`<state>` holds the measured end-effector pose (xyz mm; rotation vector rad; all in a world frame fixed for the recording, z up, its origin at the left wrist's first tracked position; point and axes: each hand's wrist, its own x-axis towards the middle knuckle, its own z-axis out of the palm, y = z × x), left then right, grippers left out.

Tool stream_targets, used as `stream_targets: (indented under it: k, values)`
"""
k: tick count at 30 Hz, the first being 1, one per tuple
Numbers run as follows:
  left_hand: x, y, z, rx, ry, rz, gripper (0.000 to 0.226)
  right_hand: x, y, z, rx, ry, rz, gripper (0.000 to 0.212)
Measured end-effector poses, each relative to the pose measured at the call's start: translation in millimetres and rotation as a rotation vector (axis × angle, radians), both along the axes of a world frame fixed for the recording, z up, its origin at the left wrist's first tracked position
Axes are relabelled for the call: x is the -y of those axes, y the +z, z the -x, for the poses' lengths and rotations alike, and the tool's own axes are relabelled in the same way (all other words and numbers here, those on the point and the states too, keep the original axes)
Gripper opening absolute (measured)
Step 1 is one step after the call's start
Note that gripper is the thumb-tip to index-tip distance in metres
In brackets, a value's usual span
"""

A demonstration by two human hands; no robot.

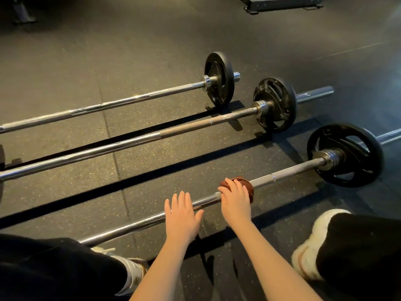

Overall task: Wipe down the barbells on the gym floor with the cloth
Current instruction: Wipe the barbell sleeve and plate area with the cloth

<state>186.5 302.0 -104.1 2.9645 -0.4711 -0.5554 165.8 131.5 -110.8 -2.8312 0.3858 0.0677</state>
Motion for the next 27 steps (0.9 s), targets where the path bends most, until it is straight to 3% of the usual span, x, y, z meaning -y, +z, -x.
stream_targets:
  k: [3,8,11,15,21,23,25,27]
  values:
    - [2.3,0.3,-1.8,-0.003,0.022,-0.025,0.068,44.4,4.8,-8.0,-0.027,0.13,0.012,0.039]
    - [11.4,2.8,-1.0,0.012,0.053,-0.062,0.069,31.3,-4.8,-9.8,0.008,-0.121,-0.091,0.038]
    - [14.6,3.1,0.3,0.03,0.068,-0.068,0.07,15.0,-11.8,1.3,0.092,-0.018,-0.041,0.035]
    - [26.0,3.6,-4.5,0.038,-0.014,0.001,0.067,59.0,-4.3,-5.2,0.133,0.157,-0.001,0.028]
    - [69.0,-2.0,-2.2,0.05,-0.138,0.131,0.062,36.1,-16.0,0.1,0.193,-0.155,-0.094,0.034]
    - [72.7,-7.9,-2.0,0.1,-0.126,0.131,0.059,28.3,-18.3,8.9,0.225,-0.058,-0.062,0.039]
    - [74.5,-11.1,-2.0,0.129,-0.119,0.126,0.057,54.1,-14.2,6.2,0.246,0.108,-0.026,0.034]
    - [76.6,-12.7,-2.6,0.174,-0.115,0.12,0.054,85.5,-11.5,-3.6,0.232,0.139,0.031,0.026]
